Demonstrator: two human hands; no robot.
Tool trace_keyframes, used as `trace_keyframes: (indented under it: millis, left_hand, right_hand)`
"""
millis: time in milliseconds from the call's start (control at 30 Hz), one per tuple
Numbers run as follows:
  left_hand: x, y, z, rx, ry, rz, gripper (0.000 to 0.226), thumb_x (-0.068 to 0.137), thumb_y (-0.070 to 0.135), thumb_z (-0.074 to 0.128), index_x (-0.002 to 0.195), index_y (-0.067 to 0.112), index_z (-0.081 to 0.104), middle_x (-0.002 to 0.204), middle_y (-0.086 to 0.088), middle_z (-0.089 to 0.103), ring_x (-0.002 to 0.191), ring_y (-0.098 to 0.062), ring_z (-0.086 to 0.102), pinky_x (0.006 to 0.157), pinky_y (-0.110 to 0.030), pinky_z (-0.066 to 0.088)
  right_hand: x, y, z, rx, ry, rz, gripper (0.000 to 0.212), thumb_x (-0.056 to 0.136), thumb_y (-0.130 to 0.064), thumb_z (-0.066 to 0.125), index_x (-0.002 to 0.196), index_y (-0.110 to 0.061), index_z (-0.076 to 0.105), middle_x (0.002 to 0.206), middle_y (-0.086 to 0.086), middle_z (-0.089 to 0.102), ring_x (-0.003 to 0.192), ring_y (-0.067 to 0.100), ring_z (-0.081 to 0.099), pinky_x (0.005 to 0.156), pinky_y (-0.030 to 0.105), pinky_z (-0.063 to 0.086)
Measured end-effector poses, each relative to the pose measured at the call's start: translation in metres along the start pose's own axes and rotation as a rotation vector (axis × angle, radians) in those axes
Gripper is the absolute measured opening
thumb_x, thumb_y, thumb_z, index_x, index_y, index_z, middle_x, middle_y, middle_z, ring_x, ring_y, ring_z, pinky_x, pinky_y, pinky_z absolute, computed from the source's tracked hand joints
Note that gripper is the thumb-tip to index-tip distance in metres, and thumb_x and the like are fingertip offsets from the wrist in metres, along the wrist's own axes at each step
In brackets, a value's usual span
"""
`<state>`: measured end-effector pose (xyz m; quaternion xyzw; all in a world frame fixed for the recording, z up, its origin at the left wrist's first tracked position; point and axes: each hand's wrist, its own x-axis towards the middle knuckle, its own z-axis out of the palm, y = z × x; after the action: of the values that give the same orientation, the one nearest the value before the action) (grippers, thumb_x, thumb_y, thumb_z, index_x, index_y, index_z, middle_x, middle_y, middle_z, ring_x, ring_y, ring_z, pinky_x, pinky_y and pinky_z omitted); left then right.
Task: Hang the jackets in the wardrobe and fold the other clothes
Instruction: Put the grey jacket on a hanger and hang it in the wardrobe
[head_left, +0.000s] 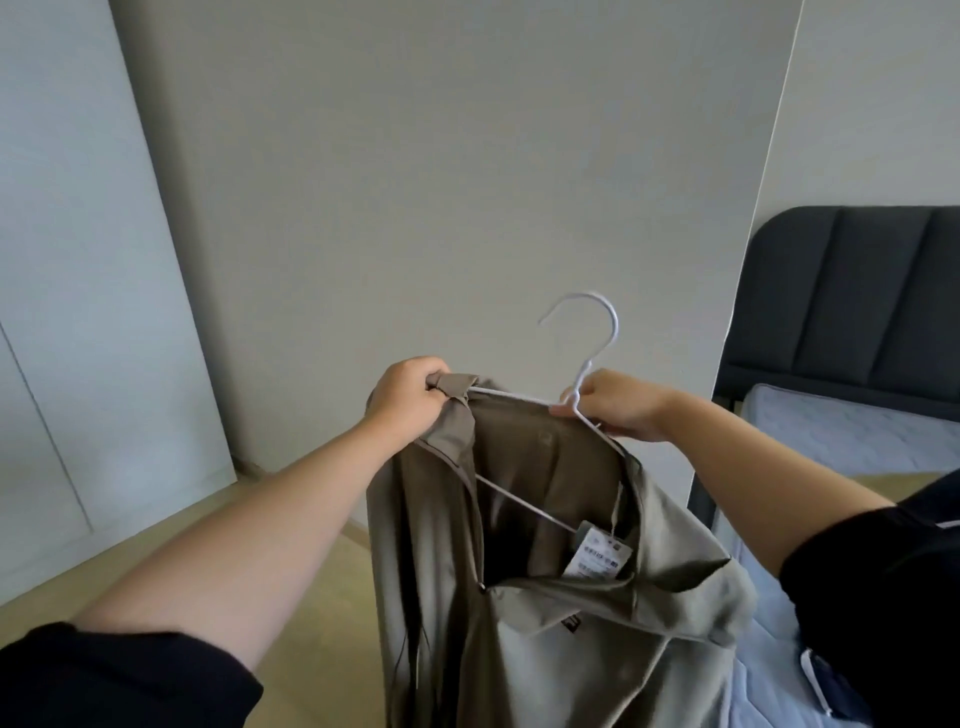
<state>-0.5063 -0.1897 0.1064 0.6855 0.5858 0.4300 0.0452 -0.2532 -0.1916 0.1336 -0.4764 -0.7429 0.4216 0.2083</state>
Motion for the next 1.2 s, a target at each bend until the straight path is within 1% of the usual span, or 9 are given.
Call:
trace_keyframes:
  millis: [67,167,233,300,400,467,633,867,1200]
  left_hand:
    - [0.001,-0.004,0.002,-0.031,0.072,-0.053,0.030,0.078,0.000,0.054,0.062,0.025,0.054,0.065,0.008,0.056,0.072,-0.020,0.054,0.063,-0.028,0.039]
    - [0.002,-0.009,0.002,-0.090,0.195,-0.136,0.024,0.079,0.000,0.057,0.068,0.021,0.059,0.066,0.007,0.058,0.073,-0.020,0.054,0.055,-0.022,0.033]
    - [0.004,-0.011,0.003,-0.101,0.246,-0.210,0.016,0.079,0.002,0.058,0.075,0.016,0.064,0.077,-0.001,0.065,0.078,-0.023,0.057,0.061,-0.025,0.034]
    - [0.005,-0.008,0.007,-0.097,0.269,-0.291,0.016,0.079,0.003,0.057,0.084,0.015,0.067,0.090,-0.005,0.068,0.088,-0.026,0.060,0.067,-0.026,0.038]
    - [0.004,0.006,0.014,-0.089,0.266,-0.351,0.024,0.078,0.001,0.055,0.094,0.014,0.067,0.103,-0.007,0.067,0.097,-0.027,0.060,0.072,-0.026,0.040]
    - [0.005,0.023,0.018,-0.106,0.254,-0.338,0.026,0.078,-0.001,0.054,0.096,0.013,0.067,0.105,-0.008,0.067,0.099,-0.028,0.060,0.076,-0.027,0.042]
    - [0.014,0.083,0.014,-0.187,0.292,-0.262,0.024,0.078,0.001,0.058,0.095,0.013,0.069,0.104,-0.008,0.068,0.101,-0.027,0.060,0.082,-0.026,0.042]
    - [0.020,0.201,-0.019,-0.331,0.376,-0.072,0.028,0.076,-0.002,0.054,0.094,0.012,0.069,0.103,-0.008,0.069,0.101,-0.025,0.060,0.078,-0.022,0.038]
    - [0.007,0.351,-0.049,-0.508,0.436,0.076,0.026,0.077,-0.002,0.052,0.091,0.012,0.068,0.100,-0.005,0.068,0.096,-0.024,0.061,0.074,-0.022,0.039]
  right_hand:
    - [-0.004,0.001,-0.008,0.161,0.099,-0.019,0.029,0.096,-0.025,0.050,0.076,-0.011,0.065,0.071,0.003,0.065,0.063,0.012,0.059,0.051,0.017,0.043]
    - [-0.008,0.012,-0.015,-0.046,0.296,0.001,0.043,0.097,-0.043,0.043,0.089,-0.010,0.069,0.087,0.006,0.066,0.083,0.019,0.058,0.067,0.024,0.043]
    - [-0.007,0.023,-0.017,-0.215,0.406,0.041,0.056,0.095,-0.050,0.042,0.094,0.000,0.066,0.096,0.017,0.064,0.089,0.026,0.055,0.077,0.031,0.038]
    - [-0.011,0.026,-0.022,-0.242,0.432,0.067,0.057,0.094,-0.051,0.043,0.081,0.002,0.058,0.081,0.018,0.055,0.076,0.023,0.048,0.069,0.031,0.033]
    - [-0.020,0.028,-0.030,-0.357,0.461,0.103,0.042,0.096,-0.033,0.049,0.062,-0.010,0.045,0.062,0.004,0.042,0.063,0.020,0.041,0.055,0.028,0.028]
    - [-0.031,0.028,-0.035,-0.421,0.597,0.107,0.037,0.096,-0.023,0.049,0.061,-0.011,0.046,0.059,0.002,0.043,0.067,0.024,0.044,0.050,0.026,0.028]
    - [-0.077,0.017,-0.053,-0.295,0.992,0.019,0.030,0.095,-0.020,0.052,0.066,-0.010,0.053,0.059,0.001,0.049,0.069,0.026,0.049,0.056,0.028,0.031]
    - [-0.172,-0.037,-0.096,-0.403,1.439,-0.104,0.025,0.094,-0.019,0.050,0.087,-0.003,0.068,0.085,0.013,0.067,0.081,0.032,0.057,0.073,0.038,0.044]
    - [-0.304,-0.093,-0.156,-0.705,1.832,-0.160,0.027,0.096,-0.019,0.044,0.097,-0.005,0.068,0.094,0.015,0.065,0.092,0.032,0.051,0.080,0.035,0.027]
